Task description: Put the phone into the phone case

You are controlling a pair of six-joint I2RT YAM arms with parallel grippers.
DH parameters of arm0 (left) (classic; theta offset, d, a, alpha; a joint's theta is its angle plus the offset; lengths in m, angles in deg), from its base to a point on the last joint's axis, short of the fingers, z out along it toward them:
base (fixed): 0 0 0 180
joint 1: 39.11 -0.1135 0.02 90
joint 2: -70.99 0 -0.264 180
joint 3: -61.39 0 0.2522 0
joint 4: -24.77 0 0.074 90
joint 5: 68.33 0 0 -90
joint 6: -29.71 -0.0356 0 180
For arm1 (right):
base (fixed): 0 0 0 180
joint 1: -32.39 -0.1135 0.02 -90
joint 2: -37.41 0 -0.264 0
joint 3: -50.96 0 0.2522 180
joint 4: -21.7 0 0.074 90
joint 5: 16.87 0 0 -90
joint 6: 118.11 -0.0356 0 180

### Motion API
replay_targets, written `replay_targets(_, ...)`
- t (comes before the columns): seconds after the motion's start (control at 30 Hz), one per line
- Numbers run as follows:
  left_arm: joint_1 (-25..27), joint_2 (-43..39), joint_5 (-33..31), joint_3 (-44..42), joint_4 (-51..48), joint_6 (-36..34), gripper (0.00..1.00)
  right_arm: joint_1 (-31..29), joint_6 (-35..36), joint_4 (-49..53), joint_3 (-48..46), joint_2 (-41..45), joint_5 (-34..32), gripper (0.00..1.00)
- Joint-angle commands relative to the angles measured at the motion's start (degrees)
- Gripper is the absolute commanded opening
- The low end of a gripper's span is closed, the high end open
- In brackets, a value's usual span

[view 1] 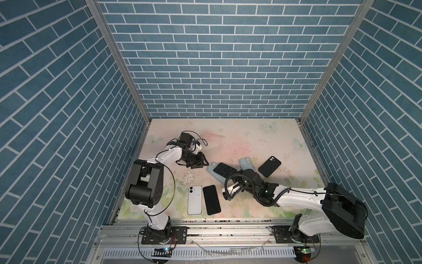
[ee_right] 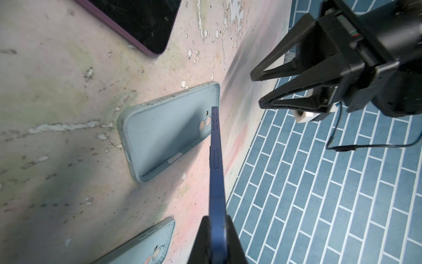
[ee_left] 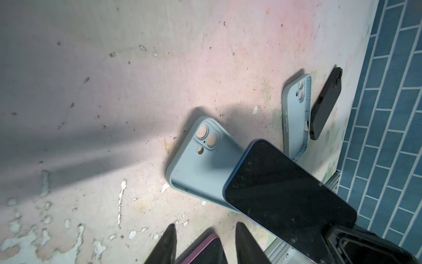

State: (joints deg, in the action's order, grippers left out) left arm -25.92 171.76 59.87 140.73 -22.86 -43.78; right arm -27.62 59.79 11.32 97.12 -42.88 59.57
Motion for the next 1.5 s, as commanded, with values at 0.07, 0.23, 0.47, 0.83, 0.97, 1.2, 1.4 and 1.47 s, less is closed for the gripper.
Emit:
replay_targets(0.07,-0.68,2.91,3.66,0.64,1.47,2.07,0.47,-1.6,-3.87,-7.74,0.06,-2.24,-2.08,0.0)
replay_targets(0.23,-0.61,4.84,6.22,0.86,1.87,2.69,0.49,-2.17,-6.44,-10.22,-0.98,-4.92,-2.51,0.0)
replay_targets(0.47,-0.63,5.52,7.02,0.84,2.06,2.71,0.5,-2.46,-8.72,-13.62,-2.32,-7.83,-3.18,0.0)
replay_targets(0.83,-0.72,7.2,4.82,3.03,0.33,2.33,0.52,-3.55,-9.8,-16.89,-3.31,-10.45,-4.25,0.0)
replay_targets(0.97,-0.7,7.02,0.23,8.17,-2.23,1.35,0.53,-4.31,-9.89,-16.91,-3.49,-10.69,-4.86,0.0)
replay_targets(1.2,-0.58,17.19,-0.43,19.87,-5.85,-0.31,0.51,-5.07,-10.3,-16.16,-3.31,-10.59,-6.02,0.0)
replay_targets(1.4,-0.24,19.03,0.98,16.46,-3.88,0.02,0.51,-5.21,-10.64,-15.7,-3.49,-10.67,-6.59,0.0)
replay_targets(1.47,0.03,19.78,2.19,15.98,-4.47,-0.08,0.51,-5.2,-10.64,-15.85,-3.31,-11.22,-7.06,0.0)
